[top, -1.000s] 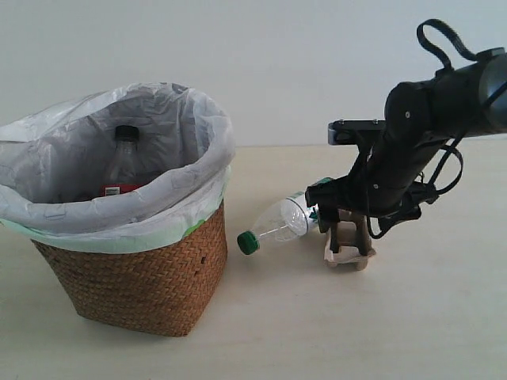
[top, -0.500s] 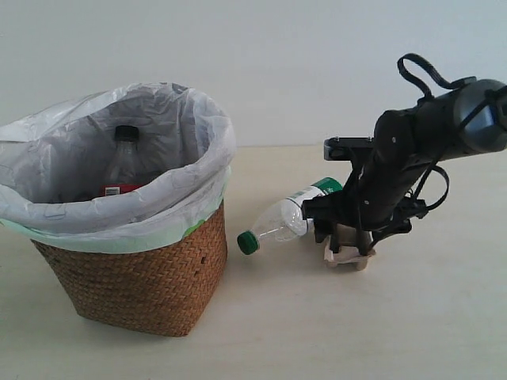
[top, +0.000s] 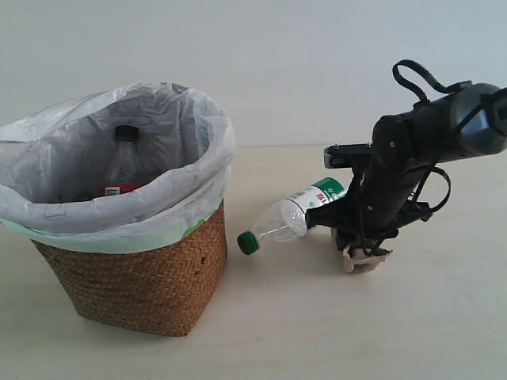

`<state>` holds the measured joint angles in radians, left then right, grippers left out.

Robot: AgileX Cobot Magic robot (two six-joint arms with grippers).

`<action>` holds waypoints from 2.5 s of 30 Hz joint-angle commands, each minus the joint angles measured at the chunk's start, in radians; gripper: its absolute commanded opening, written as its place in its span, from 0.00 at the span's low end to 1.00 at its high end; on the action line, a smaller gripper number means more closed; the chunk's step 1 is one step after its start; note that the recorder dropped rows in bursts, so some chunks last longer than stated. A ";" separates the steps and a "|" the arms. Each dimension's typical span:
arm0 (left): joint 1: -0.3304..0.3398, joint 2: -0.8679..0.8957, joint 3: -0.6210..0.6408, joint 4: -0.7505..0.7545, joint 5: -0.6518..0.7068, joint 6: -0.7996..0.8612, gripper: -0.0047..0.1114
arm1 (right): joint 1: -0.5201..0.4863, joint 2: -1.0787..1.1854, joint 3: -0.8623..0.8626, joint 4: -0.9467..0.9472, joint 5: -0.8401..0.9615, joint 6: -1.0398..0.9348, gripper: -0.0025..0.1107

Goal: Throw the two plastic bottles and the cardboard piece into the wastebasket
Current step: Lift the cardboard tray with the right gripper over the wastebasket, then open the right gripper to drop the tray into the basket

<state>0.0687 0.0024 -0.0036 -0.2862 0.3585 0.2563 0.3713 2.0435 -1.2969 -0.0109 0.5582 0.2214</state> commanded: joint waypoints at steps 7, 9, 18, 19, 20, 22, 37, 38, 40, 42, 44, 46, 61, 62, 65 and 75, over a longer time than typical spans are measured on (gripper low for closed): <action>0.003 -0.002 0.004 0.003 0.001 0.005 0.07 | -0.009 -0.244 -0.008 -0.106 0.127 0.027 0.02; 0.003 -0.002 0.004 0.003 0.001 0.005 0.07 | -0.036 -0.315 -0.008 -0.136 0.177 0.036 0.02; 0.003 -0.002 0.004 0.003 0.001 0.005 0.07 | -0.203 -0.506 -0.006 -0.170 0.339 0.030 0.02; 0.003 -0.002 0.004 0.003 0.001 0.005 0.07 | -0.199 -0.514 -0.006 -0.152 0.335 0.019 0.02; 0.003 -0.002 0.004 0.003 0.001 0.005 0.07 | -0.179 -0.522 -0.006 -0.079 0.308 -0.024 0.02; 0.003 -0.002 0.004 0.003 0.001 0.005 0.07 | -0.130 -0.525 -0.006 0.084 0.257 -0.110 0.02; 0.003 -0.002 0.004 0.003 0.001 0.005 0.07 | 0.188 -0.526 -0.142 0.904 0.098 -0.683 0.06; 0.003 -0.002 0.004 0.003 0.001 0.005 0.07 | 0.178 -0.526 -0.142 0.832 0.098 -0.639 0.10; 0.003 -0.002 0.004 0.003 0.001 0.005 0.07 | 0.153 -0.526 -0.142 0.674 0.103 -0.517 0.18; 0.003 -0.002 0.004 0.003 0.001 0.005 0.07 | 0.125 -0.526 -0.142 0.523 0.123 -0.392 0.22; 0.003 -0.002 0.004 0.003 0.001 0.005 0.07 | 0.090 -0.526 -0.142 0.399 0.147 -0.298 0.22; 0.003 -0.002 0.004 0.003 0.001 0.005 0.07 | 0.055 -0.526 -0.142 0.360 0.165 -0.281 0.19; 0.003 -0.002 0.004 0.003 0.001 0.005 0.07 | -0.002 -0.526 -0.142 0.311 0.171 -0.257 0.02; 0.003 -0.002 0.004 0.003 0.001 0.005 0.07 | -0.002 -0.526 -0.142 0.337 0.159 -0.255 0.02; 0.003 -0.002 0.004 0.003 0.001 0.005 0.07 | 0.057 -0.518 -0.142 0.650 0.080 -0.448 0.05; 0.003 -0.002 0.004 0.003 0.001 0.005 0.07 | 0.171 -0.439 -0.347 0.939 0.052 -0.572 0.67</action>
<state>0.0687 0.0024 -0.0036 -0.2862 0.3585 0.2563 0.5686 1.5984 -1.6381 1.0270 0.5965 -0.4119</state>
